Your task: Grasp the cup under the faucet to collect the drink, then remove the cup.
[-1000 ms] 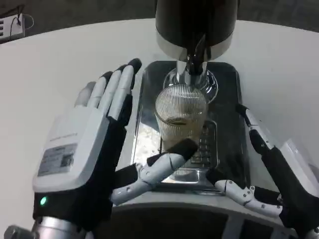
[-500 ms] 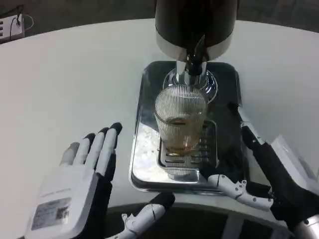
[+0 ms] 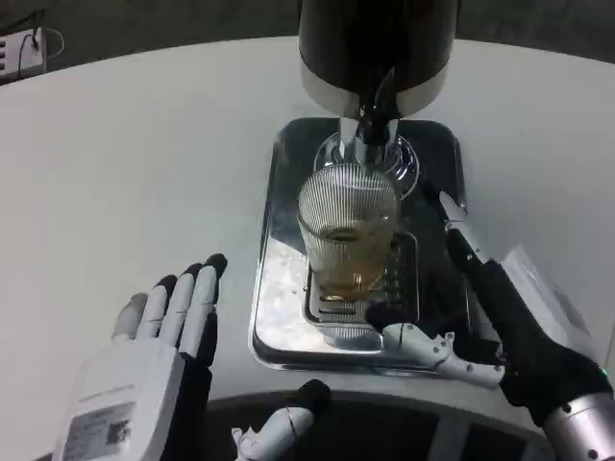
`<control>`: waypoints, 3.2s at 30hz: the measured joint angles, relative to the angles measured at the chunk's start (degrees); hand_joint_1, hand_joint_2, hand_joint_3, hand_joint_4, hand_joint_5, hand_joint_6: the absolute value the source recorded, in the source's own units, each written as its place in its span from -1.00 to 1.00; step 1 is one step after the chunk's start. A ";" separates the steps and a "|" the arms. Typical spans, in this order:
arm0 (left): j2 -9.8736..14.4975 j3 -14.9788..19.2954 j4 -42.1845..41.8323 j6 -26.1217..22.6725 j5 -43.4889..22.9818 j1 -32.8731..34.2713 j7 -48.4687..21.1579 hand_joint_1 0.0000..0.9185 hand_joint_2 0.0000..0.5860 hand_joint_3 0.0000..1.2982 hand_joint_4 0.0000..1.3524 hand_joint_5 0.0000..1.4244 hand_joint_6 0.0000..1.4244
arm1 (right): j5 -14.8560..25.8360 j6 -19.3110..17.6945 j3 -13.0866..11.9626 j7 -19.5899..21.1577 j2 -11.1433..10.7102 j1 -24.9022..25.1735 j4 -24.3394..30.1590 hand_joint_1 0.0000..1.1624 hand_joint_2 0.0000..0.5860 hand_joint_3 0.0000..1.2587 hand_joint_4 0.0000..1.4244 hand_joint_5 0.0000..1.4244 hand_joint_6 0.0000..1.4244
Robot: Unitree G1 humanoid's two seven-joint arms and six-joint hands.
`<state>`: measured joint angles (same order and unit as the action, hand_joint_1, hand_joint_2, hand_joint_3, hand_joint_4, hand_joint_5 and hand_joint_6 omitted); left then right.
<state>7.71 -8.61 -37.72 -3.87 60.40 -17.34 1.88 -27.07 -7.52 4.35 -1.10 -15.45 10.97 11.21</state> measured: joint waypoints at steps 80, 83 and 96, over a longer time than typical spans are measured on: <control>0.05 3.39 -2.22 -2.90 -2.30 -0.44 -3.37 -1.00 -0.45 -1.00 -1.00 -1.00 -1.00 | 3.88 -5.86 3.99 8.28 6.83 19.03 -23.43 0.09 -0.27 -1.00 -0.99 -0.88 -0.72; 0.04 3.47 -2.25 -3.14 -2.40 -0.30 -3.67 -1.00 -0.45 -1.00 -1.00 -1.00 -1.00 | 3.87 -6.08 4.22 8.49 6.83 19.70 -24.25 0.09 -0.27 -1.00 -0.99 -0.88 -0.72; 0.04 4.36 -2.76 -4.34 -3.58 -0.28 -4.18 -1.00 -0.45 -1.00 -1.00 -1.00 -1.00 | 3.83 -7.27 5.18 9.74 7.14 21.29 -27.36 0.19 -0.36 -0.99 -0.88 -0.81 -0.66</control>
<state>7.75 -4.25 -40.48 -8.21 56.83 -17.62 -2.29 -23.23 -14.78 9.53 8.64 -8.31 32.26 -16.15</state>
